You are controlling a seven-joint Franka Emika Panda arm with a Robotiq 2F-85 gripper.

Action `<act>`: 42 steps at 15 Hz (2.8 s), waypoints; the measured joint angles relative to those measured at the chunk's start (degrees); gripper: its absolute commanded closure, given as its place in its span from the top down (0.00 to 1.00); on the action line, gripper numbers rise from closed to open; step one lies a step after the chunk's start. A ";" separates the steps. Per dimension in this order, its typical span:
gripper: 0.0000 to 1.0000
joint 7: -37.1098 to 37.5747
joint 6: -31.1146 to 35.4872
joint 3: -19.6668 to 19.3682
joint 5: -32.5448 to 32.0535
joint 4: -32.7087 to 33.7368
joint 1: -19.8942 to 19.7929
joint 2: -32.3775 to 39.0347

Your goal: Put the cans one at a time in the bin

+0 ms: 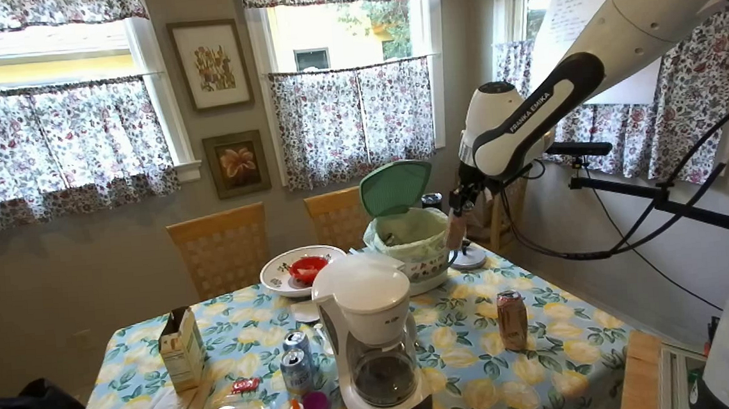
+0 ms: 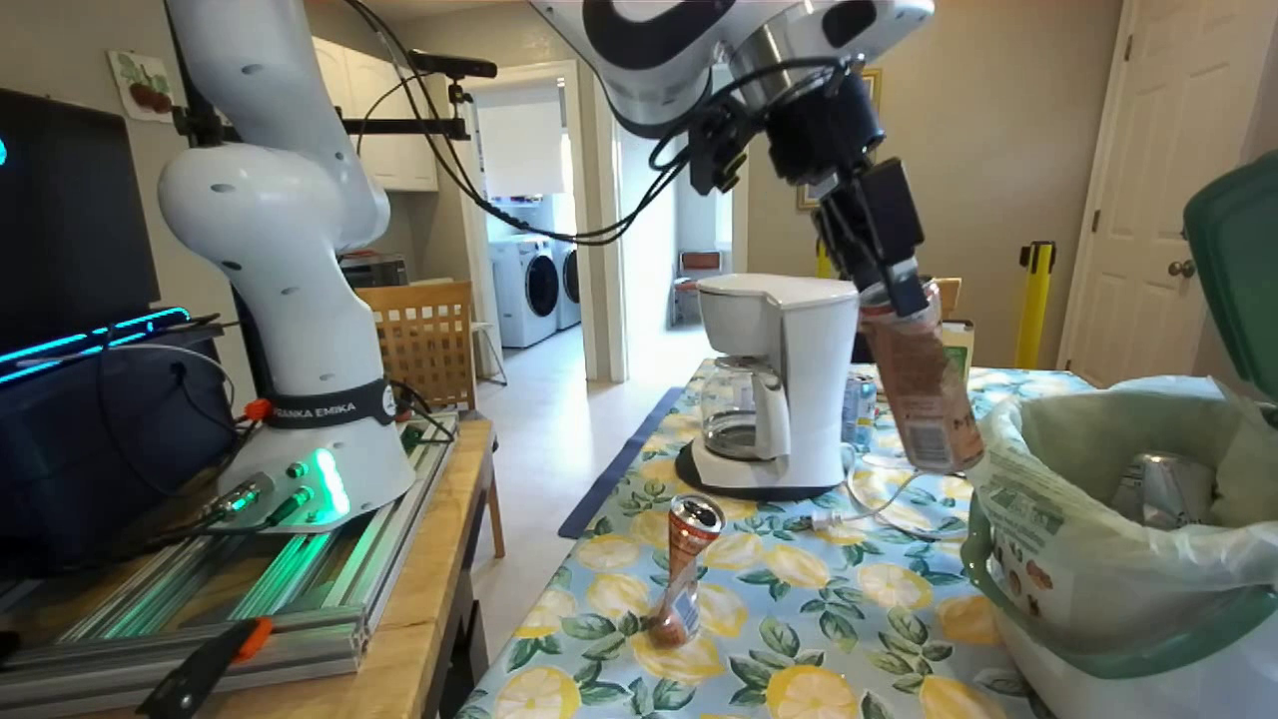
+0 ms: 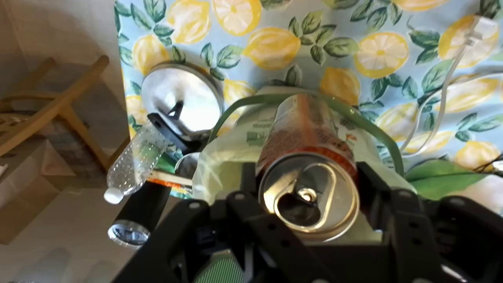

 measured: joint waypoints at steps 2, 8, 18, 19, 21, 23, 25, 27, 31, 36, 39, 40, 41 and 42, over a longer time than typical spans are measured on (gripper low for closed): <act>0.37 0.12 -0.41 0.46 -0.02 2.68 -0.18 -0.49; 0.37 0.12 -0.43 0.78 0.18 9.58 -0.23 2.46; 0.95 0.11 2.85 0.77 1.09 19.22 -0.18 15.48; 0.99 0.38 3.17 0.77 1.47 19.99 -0.12 16.35; 1.00 1.59 4.08 0.78 2.39 20.76 0.34 17.11; 1.00 4.38 3.94 0.79 2.91 20.73 1.26 16.65; 1.00 7.95 0.16 0.79 2.88 20.39 2.54 15.13; 1.00 8.12 -8.19 1.52 4.22 19.54 3.58 12.42; 1.00 5.58 -26.35 4.04 7.85 16.60 4.33 5.83; 1.00 2.09 -42.48 4.59 8.27 11.64 4.15 1.03; 1.00 1.68 -41.68 4.05 8.59 6.64 3.64 1.05; 1.00 1.68 -39.47 3.94 8.59 4.71 3.32 1.15; 1.00 1.68 -36.79 3.76 8.60 2.71 3.07 1.24; 1.00 1.68 -33.89 3.62 8.60 0.83 2.82 1.41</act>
